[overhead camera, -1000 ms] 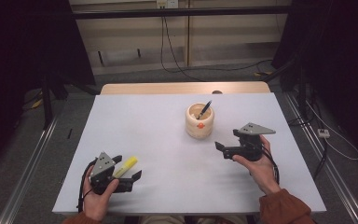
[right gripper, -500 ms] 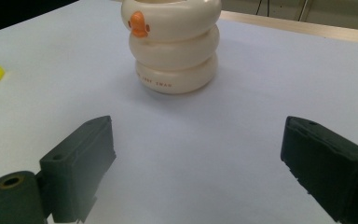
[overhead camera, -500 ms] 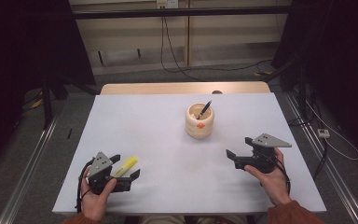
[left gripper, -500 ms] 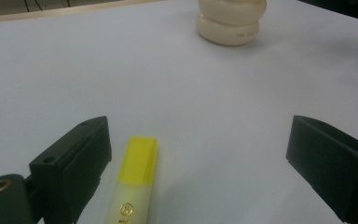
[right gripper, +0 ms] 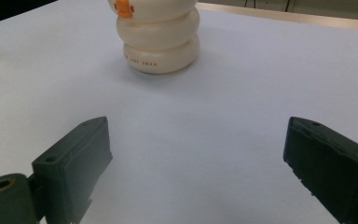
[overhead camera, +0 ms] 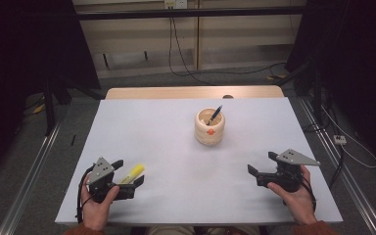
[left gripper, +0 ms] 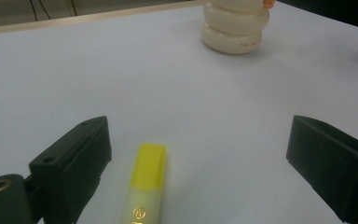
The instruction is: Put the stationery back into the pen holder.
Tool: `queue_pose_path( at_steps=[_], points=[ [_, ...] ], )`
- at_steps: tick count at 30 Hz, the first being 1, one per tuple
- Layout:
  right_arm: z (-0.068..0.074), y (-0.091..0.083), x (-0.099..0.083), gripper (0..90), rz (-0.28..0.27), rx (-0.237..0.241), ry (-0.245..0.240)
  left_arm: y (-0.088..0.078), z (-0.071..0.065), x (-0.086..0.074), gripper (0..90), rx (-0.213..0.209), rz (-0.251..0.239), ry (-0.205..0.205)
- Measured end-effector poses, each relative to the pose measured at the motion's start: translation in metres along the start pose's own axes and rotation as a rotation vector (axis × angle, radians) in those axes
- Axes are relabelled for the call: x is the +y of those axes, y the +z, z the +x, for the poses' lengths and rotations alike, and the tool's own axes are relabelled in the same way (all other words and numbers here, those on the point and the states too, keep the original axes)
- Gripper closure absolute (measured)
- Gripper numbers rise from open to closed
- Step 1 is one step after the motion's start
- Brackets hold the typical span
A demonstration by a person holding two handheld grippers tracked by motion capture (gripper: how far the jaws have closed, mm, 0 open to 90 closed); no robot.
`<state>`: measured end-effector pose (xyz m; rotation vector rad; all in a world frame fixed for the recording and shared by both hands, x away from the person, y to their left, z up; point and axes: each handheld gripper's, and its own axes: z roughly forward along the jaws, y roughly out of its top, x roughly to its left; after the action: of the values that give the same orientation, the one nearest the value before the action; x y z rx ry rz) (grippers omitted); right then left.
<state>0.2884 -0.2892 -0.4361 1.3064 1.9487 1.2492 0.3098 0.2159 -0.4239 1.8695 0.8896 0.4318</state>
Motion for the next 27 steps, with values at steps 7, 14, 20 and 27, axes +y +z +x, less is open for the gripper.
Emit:
queue_pose_path(
  at_steps=[7,14,20,27],
  points=[
    [-0.003,-0.007,-0.010,6.8,0.001,-0.009,-0.002,-0.013,0.004,0.015,5.6,0.002,-0.018,0.010],
    [-0.002,-0.007,-0.013,6.8,-0.027,-0.006,0.000,-0.014,0.011,0.027,6.6,-0.044,0.048,0.067],
    [-0.002,-0.005,-0.013,6.8,-0.017,0.000,0.003,-0.006,0.019,0.032,11.5,-0.027,0.103,0.043],
    [-0.002,-0.004,-0.013,6.5,-0.015,0.008,0.012,0.012,0.027,0.044,10.1,0.011,0.143,0.020]
  ],
)
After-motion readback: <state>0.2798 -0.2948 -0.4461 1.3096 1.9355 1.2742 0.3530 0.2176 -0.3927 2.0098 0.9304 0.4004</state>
